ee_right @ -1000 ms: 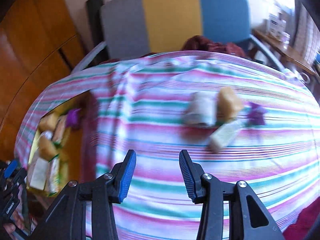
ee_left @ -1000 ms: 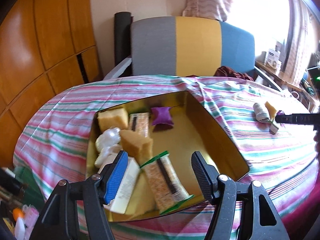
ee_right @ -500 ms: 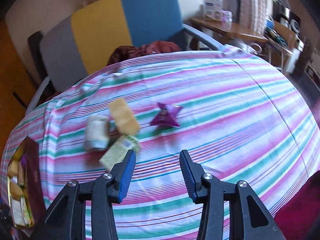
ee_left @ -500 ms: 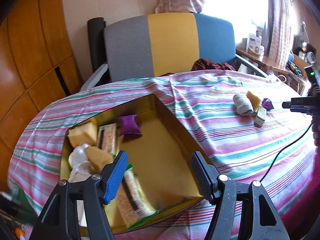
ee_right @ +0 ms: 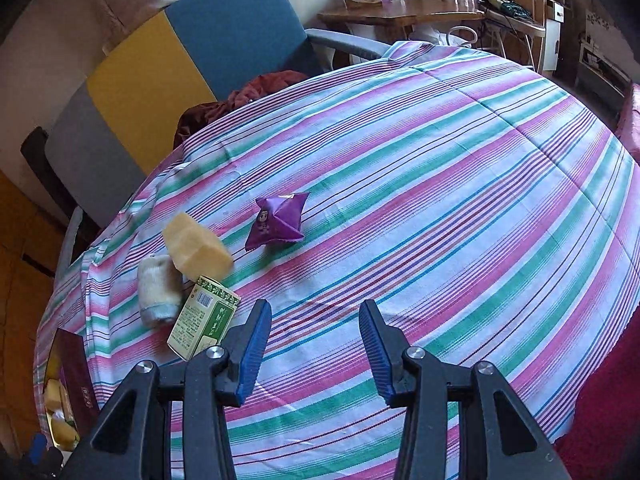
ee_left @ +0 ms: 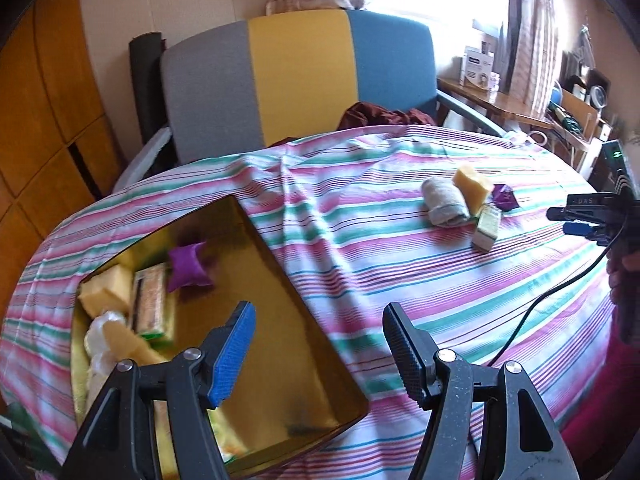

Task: Organize objects
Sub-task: 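Move both tools away from the tray toward the remaining items, then grasp the white cloth roll with the left tool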

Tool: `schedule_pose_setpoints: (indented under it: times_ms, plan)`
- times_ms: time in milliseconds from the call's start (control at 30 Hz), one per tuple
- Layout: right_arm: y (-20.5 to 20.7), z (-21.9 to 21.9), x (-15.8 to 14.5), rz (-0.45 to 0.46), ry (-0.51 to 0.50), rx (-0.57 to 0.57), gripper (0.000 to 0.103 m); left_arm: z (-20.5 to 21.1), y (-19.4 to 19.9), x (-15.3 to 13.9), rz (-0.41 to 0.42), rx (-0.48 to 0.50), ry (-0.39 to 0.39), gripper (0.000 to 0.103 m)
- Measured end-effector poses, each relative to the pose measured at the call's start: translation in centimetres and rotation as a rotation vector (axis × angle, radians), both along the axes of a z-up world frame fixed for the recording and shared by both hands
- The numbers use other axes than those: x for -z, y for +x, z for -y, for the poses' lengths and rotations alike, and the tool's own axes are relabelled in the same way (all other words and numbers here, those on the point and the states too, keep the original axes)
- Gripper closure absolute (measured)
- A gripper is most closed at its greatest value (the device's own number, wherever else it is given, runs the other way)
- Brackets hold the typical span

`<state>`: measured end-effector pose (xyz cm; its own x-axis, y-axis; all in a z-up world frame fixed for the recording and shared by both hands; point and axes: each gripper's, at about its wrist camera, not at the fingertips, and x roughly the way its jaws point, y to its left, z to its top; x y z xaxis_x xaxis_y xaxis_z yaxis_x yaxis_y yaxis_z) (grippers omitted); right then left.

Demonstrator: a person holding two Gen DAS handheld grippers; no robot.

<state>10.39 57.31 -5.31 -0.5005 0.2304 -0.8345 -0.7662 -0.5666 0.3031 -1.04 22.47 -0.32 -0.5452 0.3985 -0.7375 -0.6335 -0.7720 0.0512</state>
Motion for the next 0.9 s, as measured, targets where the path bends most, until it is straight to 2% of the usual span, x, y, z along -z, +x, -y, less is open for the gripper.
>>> schedule_pose_setpoints:
  times_ms: [467,900]
  plan:
    - [0.3,-0.3,0.4,-0.005,-0.053,0.0,0.057,-6.9,-1.5,0.3,0.106,0.06,0.024,0.036]
    - [0.1,-0.3,0.5,-0.023,-0.089,-0.015,0.057,-17.0,-4.7,2.3,0.157,0.127,-0.005,0.034]
